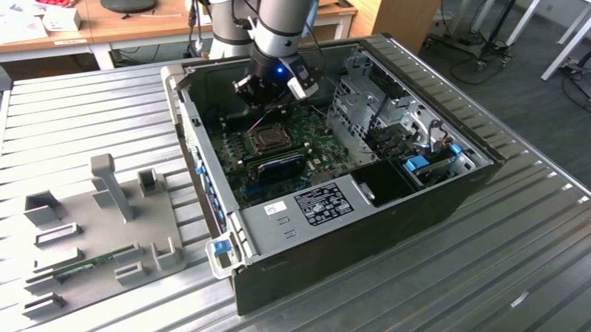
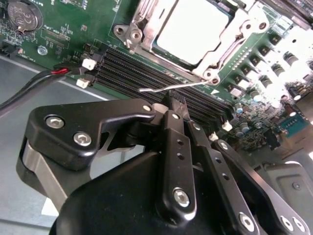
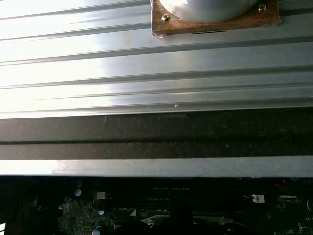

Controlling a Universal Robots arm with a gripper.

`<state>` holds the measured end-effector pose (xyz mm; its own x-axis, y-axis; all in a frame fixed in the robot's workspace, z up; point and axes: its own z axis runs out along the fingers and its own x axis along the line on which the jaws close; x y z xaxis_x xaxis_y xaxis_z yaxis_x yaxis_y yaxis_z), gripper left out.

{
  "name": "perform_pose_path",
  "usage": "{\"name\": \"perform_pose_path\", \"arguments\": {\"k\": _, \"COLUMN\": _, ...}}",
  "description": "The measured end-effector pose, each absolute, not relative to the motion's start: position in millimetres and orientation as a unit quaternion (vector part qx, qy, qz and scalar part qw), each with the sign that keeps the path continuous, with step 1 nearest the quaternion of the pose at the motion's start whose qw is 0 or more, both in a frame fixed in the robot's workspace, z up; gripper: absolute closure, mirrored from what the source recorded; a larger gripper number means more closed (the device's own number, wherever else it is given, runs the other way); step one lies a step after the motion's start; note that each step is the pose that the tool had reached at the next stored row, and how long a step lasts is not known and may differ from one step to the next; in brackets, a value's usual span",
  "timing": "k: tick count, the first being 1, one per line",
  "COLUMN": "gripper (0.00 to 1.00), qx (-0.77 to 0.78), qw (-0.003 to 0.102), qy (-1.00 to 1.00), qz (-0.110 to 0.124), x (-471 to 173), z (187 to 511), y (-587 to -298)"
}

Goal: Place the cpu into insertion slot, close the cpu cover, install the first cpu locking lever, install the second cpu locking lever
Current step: 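Install the first cpu locking lever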

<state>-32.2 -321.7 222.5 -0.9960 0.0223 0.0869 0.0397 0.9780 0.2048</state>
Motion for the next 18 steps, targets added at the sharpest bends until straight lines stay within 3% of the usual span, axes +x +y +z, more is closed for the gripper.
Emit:
{"name": "perform_pose_path", "arguments": {"k": 7, "gripper": 0.9, "qx": -0.016, "qw": 0.048, "qy": -0.993, "qz": -0.104, "x": -27.2, "z": 222.6, "y": -321.7}}
{"name": "perform_pose_path", "arguments": {"k": 18, "gripper": 0.9, "qx": -0.016, "qw": 0.049, "qy": -0.993, "qz": -0.104, "x": -25.8, "z": 219.2, "y": -324.7}}
